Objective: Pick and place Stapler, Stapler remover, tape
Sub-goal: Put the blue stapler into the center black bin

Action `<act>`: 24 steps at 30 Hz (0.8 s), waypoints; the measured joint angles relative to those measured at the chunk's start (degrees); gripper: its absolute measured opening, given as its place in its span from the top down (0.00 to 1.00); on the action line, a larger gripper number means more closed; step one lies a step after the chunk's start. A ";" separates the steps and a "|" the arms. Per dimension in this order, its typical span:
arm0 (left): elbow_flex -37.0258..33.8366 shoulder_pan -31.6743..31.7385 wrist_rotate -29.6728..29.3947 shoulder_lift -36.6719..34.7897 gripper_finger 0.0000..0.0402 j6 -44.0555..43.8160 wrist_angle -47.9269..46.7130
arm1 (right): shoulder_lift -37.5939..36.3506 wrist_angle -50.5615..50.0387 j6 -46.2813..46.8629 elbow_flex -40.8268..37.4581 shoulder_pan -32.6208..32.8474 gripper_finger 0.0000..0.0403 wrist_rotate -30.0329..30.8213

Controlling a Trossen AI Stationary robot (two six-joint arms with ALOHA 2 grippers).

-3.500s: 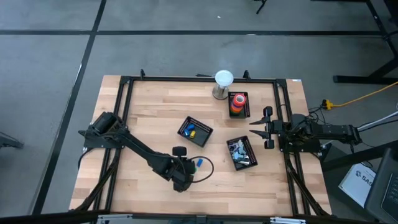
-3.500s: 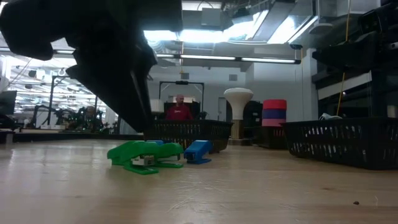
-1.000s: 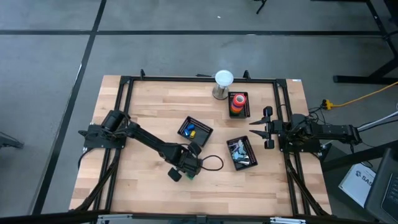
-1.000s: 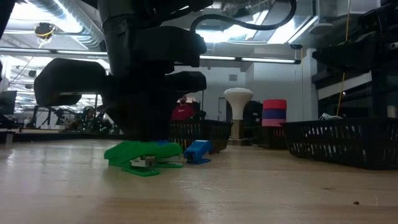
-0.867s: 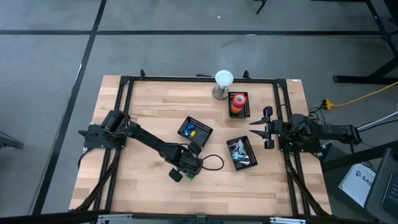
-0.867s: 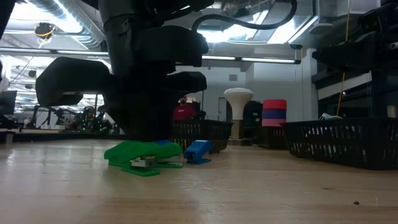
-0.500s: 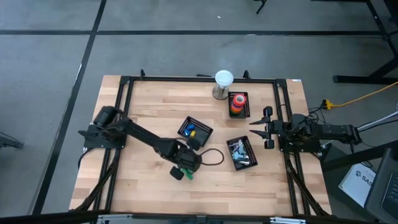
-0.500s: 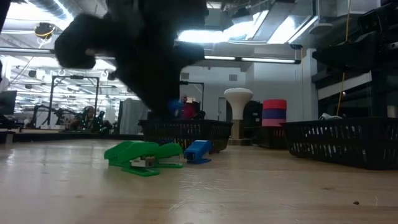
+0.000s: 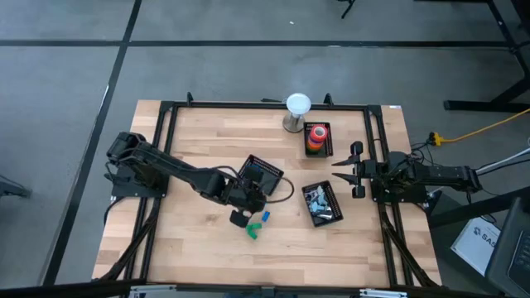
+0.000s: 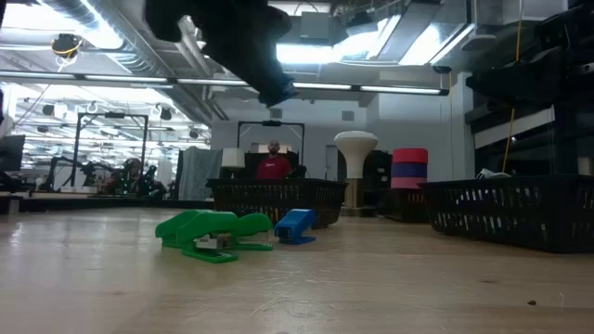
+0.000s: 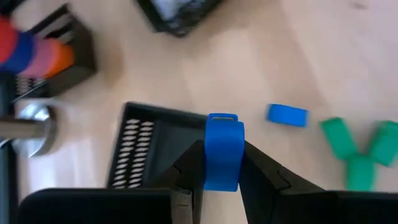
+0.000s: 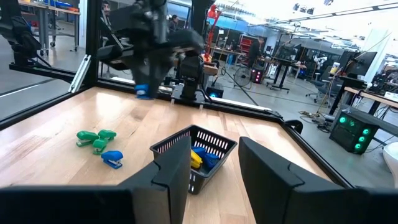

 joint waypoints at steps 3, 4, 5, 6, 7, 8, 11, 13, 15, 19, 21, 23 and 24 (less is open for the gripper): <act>0.00 1.57 -1.90 -0.19 0.83 -1.30 0.01 | 0.00 0.00 0.00 0.00 -0.01 0.65 0.00; 0.00 2.17 -2.49 -0.19 0.83 -1.69 -0.04 | 0.00 -0.01 0.00 -0.01 0.00 0.65 0.00; 0.00 2.85 -3.08 -0.19 0.83 -2.07 -0.02 | 0.00 0.00 -0.01 -0.01 0.00 0.65 -0.02; 0.00 3.57 -3.57 -0.19 0.83 -2.57 0.01 | 0.00 -0.01 -0.01 0.00 0.00 0.65 -0.01; 0.00 4.39 -3.98 -0.19 0.83 -3.15 0.00 | 0.00 -0.02 0.00 -0.02 0.00 0.65 0.00; 0.00 5.22 -4.30 -0.17 0.83 -3.83 -0.04 | 0.00 0.00 0.00 0.00 0.00 0.65 0.00; 0.00 7.64 -5.52 -0.17 0.83 -5.66 0.03 | 0.00 0.00 0.00 0.00 0.00 0.65 0.00; 0.00 9.23 -5.87 -0.17 0.83 -6.82 0.35 | 0.00 -0.01 0.00 -0.01 0.00 0.65 0.00; 0.00 10.76 -5.72 -0.17 0.83 -8.31 1.25 | 0.00 0.00 0.00 0.00 0.00 0.65 -0.02; 0.00 13.72 -5.42 -0.17 0.83 -11.00 1.83 | 0.00 0.00 -0.01 0.00 0.00 0.65 -0.01; 0.00 15.09 -5.41 -0.17 0.83 -11.87 1.95 | 0.00 -0.02 0.00 -0.01 0.00 0.65 0.00; 0.00 16.41 -5.38 -0.17 0.83 -12.93 1.95 | 0.00 0.00 0.00 -0.01 0.00 0.65 0.00; 0.00 16.92 -5.38 -0.15 0.83 -13.50 1.98 | 0.00 -0.02 0.00 0.00 -0.01 0.65 0.00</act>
